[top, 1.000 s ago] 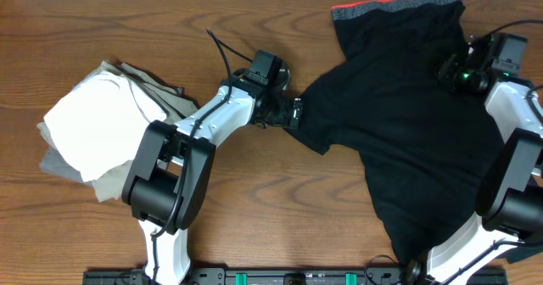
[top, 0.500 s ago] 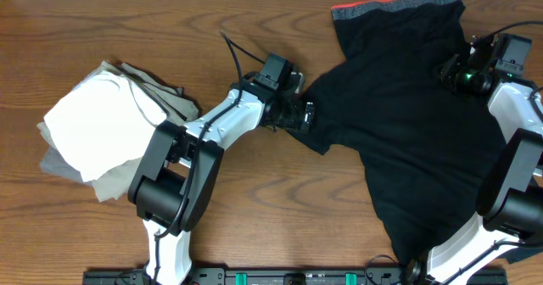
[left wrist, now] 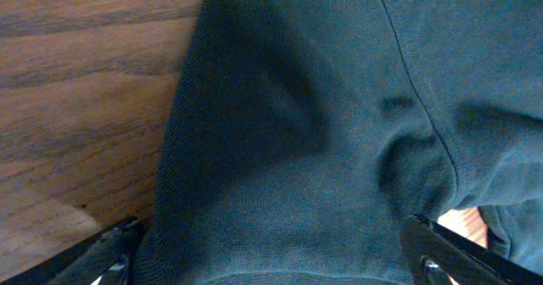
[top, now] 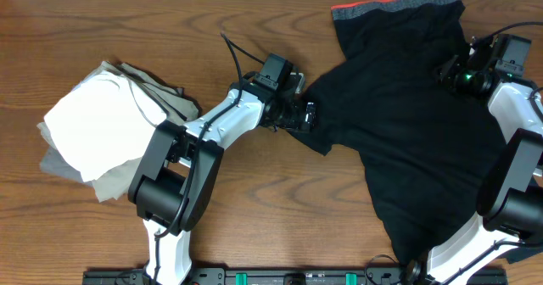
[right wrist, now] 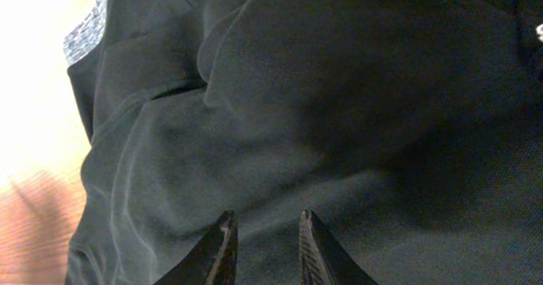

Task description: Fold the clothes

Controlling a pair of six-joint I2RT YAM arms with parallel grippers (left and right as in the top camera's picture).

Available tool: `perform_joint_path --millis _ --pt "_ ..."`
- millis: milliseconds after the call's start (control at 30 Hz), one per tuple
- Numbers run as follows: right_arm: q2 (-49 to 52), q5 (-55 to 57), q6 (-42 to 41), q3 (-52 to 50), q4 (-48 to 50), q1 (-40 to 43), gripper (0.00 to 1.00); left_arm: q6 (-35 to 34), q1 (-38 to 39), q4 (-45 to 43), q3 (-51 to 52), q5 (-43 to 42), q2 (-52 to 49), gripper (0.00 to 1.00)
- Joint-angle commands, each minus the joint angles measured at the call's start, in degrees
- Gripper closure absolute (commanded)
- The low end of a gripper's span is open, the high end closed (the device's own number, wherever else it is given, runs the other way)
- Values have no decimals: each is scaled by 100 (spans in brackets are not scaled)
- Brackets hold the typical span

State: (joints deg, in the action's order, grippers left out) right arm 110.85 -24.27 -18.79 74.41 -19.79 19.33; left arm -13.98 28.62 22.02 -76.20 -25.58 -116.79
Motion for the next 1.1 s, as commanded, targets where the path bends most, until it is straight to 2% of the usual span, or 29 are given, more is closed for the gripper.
perform_joint_path --millis 0,100,167,200,233,333,367,533,733,900,967,1067 --pt "-59 -83 83 37 -24 55 76 -129 17 39 11 -50 -225 2" --pt "-59 -83 83 37 -33 55 76 -138 7 72 11 472 -227 1" --pt "-59 -83 83 37 -39 55 76 -284 2 129 11 737 -227 36" --pt "-59 -83 83 37 -39 55 76 -376 2 146 11 774 -227 44" --pt "-59 -83 83 37 -42 55 77 -378 2 164 11 769 -227 48" --pt "-59 -83 81 37 -59 55 76 -378 2 214 11 769 -227 88" --pt "-59 -85 81 37 -57 52 76 -376 2 234 11 769 -227 94" --pt "-61 -83 85 37 24 94 76 -369 -13 549 9 774 -131 94" --pt "-70 -269 83 39 610 365 82 -214 -57 1405 9 1191 577 94" --pt "-70 166 83 39 671 619 77 -66 -57 1906 9 1781 1373 94" --pt "-68 293 85 37 647 688 70 31 -57 1908 9 1823 1648 94" --pt "-59 481 85 37 610 719 65 85 -57 1840 9 1858 1882 94"
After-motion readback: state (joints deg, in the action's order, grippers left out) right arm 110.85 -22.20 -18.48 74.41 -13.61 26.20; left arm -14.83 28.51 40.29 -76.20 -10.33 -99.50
